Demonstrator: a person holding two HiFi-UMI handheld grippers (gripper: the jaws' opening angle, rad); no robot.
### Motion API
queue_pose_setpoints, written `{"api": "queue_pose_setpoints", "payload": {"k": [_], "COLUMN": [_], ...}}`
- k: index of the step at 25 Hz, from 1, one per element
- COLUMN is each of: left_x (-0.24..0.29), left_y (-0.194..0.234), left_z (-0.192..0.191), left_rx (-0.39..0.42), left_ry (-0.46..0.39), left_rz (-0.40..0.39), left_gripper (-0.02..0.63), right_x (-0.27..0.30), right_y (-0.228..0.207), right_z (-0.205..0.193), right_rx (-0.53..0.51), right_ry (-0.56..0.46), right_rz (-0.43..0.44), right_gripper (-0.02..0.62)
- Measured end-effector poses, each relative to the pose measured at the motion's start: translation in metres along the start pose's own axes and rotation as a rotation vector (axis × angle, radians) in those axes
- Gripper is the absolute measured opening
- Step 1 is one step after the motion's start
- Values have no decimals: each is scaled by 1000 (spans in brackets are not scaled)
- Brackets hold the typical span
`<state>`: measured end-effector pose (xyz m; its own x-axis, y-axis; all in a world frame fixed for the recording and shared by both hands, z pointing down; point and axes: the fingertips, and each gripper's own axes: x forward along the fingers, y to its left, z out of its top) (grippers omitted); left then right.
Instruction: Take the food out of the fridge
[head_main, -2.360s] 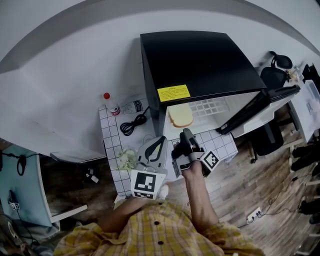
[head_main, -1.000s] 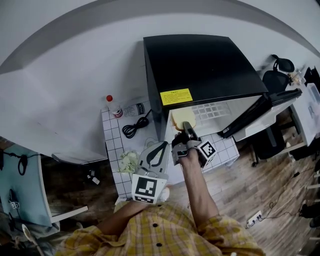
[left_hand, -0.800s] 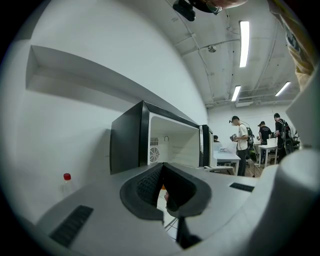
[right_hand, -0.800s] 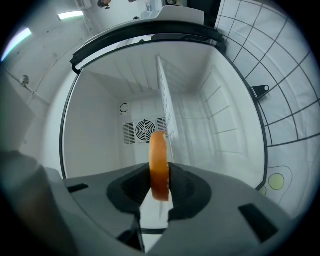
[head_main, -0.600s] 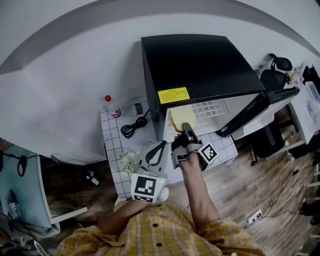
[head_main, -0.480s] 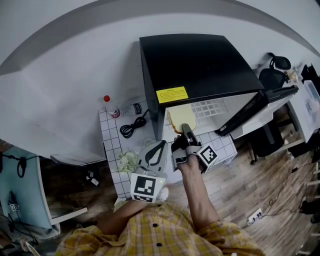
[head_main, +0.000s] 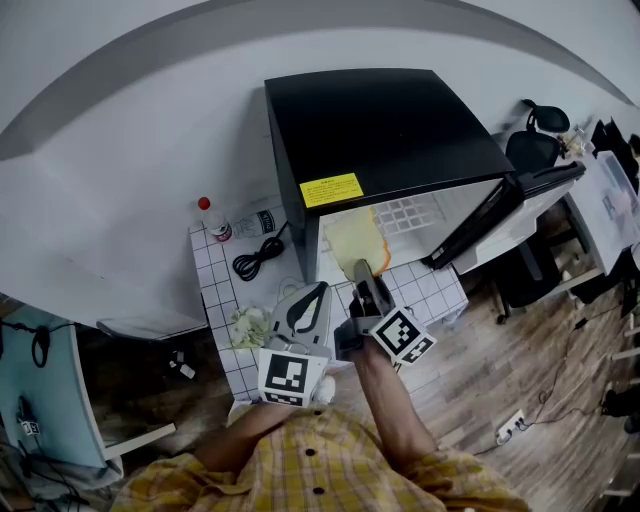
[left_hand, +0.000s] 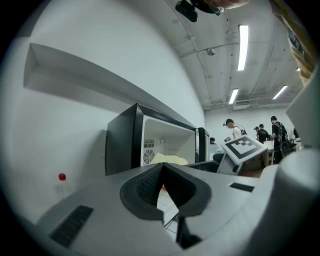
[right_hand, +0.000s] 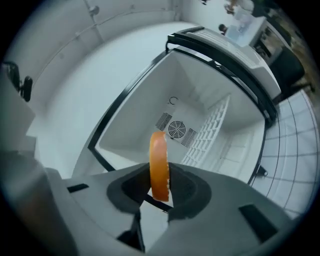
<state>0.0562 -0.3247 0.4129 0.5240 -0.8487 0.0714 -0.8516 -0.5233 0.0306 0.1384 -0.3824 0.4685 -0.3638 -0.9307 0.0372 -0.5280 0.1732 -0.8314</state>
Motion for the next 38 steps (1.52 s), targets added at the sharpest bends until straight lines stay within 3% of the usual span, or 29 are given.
{"api": "queue_pose_setpoints", "payload": {"k": [6, 17, 23, 28, 38], "left_x": [3, 5, 4, 2, 1], "left_y": [-1, -3, -1, -4, -8], "left_z": [3, 0, -1, -3, -3], "left_rx": [-2, -10, -11, -11, -10], "left_ry": [-8, 1, -1, 3, 2], "left_rz": [-10, -18, -14, -24, -31], "left_gripper": [6, 6, 8, 8, 6], "right_x": [-10, -30, -42, -52, -57], "right_y": [17, 47, 61, 63, 59], "right_z": [-1, -3, -8, -4, -4], "right_rx": [-324, -852, -976, -984, -956], "right_ry": [35, 1, -4, -57, -55], "right_rz": [-62, -100, -131, -143, -164], "right_gripper": [94, 94, 95, 94, 93]}}
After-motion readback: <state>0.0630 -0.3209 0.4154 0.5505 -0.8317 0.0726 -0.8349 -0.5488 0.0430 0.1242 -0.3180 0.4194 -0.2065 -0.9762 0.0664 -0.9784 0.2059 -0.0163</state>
